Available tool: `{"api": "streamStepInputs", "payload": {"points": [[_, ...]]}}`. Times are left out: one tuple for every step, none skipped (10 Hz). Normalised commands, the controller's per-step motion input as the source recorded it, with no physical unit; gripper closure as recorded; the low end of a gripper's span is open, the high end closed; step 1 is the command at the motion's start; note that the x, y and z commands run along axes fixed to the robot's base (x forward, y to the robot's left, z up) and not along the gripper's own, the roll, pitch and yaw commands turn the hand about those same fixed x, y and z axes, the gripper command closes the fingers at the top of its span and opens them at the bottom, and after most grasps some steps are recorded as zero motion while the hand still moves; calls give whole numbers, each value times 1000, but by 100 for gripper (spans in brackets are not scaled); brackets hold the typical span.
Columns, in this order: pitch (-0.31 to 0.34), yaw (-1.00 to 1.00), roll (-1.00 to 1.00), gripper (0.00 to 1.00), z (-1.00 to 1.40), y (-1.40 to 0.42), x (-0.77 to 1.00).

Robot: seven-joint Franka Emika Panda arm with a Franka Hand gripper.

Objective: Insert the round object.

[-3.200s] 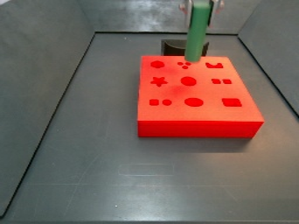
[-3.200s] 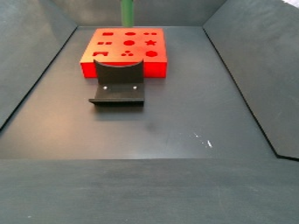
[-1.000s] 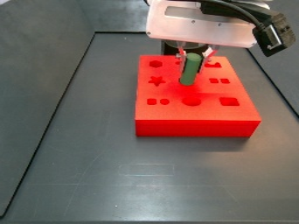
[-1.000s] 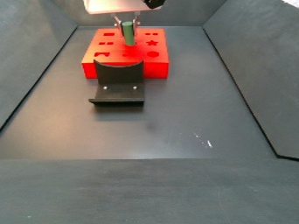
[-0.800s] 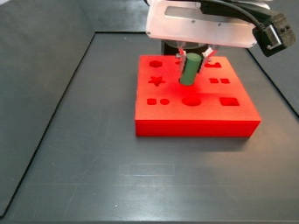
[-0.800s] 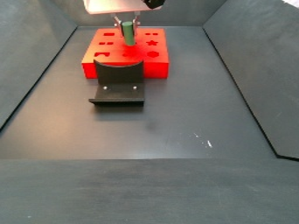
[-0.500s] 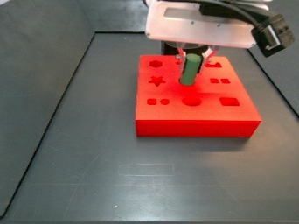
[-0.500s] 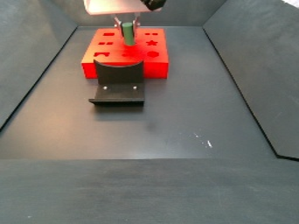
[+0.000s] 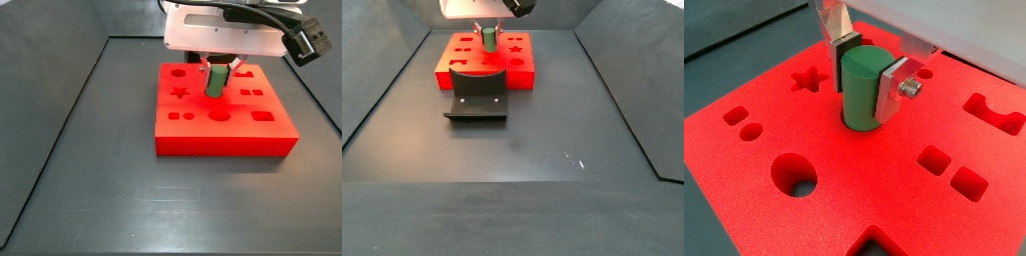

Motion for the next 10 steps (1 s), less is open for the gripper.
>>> {"api": "streamStepInputs", "payload": {"points": [[0,0,0,100,-17,0,-11],[39,0,0,100,-123,0,-29],[17,0,-3,100,-120,0,-60],[0,0,0,100,-177,0,-149],[0,-177,113,100,-380,-37,0],[0,-140,186,100,-471,0,0],[0,-34,216,100,-386,0,-34],[0,0,0,100,0,0,-29],[-4,0,0,100,0,0,0],[0,0,0,100,0,0,0]]}}
